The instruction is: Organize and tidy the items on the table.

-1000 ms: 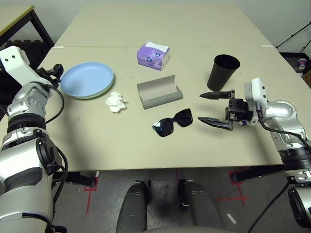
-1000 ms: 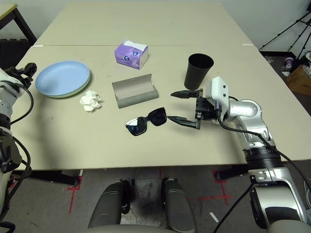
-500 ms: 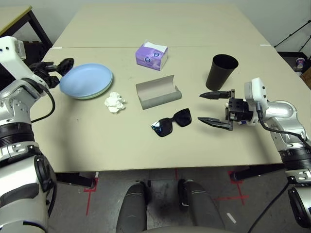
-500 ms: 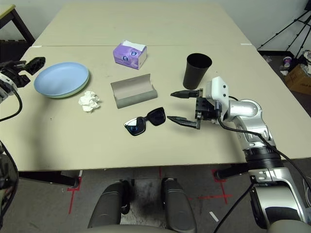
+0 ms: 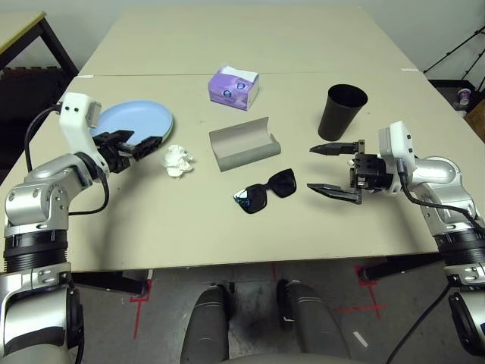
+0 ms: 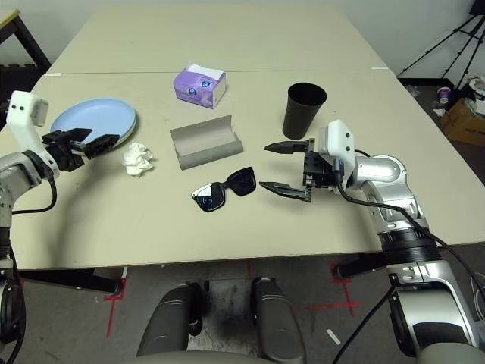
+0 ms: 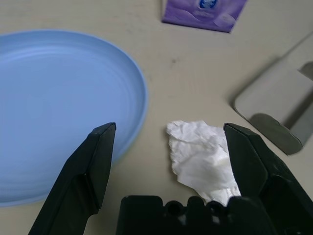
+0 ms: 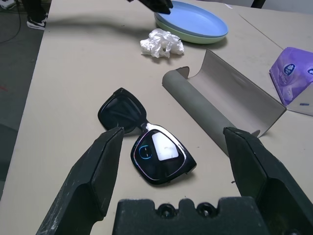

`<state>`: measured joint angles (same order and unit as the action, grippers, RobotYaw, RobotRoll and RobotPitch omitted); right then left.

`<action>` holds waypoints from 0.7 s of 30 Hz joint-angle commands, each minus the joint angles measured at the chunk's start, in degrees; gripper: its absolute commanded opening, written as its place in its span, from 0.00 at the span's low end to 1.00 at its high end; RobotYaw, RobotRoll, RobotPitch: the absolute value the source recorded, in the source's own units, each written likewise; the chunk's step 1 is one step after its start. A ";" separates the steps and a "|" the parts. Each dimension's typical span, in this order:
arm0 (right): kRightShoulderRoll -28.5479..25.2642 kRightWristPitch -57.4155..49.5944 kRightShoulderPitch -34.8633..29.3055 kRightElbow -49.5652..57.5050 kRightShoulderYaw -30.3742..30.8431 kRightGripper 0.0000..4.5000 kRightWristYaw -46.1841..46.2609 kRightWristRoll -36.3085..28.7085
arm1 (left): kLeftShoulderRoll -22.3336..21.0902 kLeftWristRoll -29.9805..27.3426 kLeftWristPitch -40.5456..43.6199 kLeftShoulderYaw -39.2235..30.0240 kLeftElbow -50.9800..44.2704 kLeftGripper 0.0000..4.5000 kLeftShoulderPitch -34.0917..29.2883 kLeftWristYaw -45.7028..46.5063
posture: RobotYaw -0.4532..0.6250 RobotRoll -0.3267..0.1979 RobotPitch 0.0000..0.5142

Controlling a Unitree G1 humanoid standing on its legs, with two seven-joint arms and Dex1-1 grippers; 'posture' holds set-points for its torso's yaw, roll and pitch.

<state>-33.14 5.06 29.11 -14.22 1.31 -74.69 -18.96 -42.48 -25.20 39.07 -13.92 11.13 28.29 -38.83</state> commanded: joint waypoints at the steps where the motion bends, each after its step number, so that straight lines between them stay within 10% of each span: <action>1: -0.67 -1.66 0.11 0.03 -0.61 1.00 2.05 0.30 | 0.41 0.38 -0.61 1.16 -1.52 1.00 -0.71 -1.20 | 0.39 0.62 0.25; 21: -4.38 -17.31 1.14 6.15 -2.53 1.00 7.07 -3.77 | 0.48 0.26 -0.18 1.92 -2.19 1.00 -0.14 -2.76 | 0.38 0.62 0.25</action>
<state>-36.85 -11.87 31.00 -9.40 -0.78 -66.51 -22.08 -41.73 -25.13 38.80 -13.08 9.85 28.26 -40.40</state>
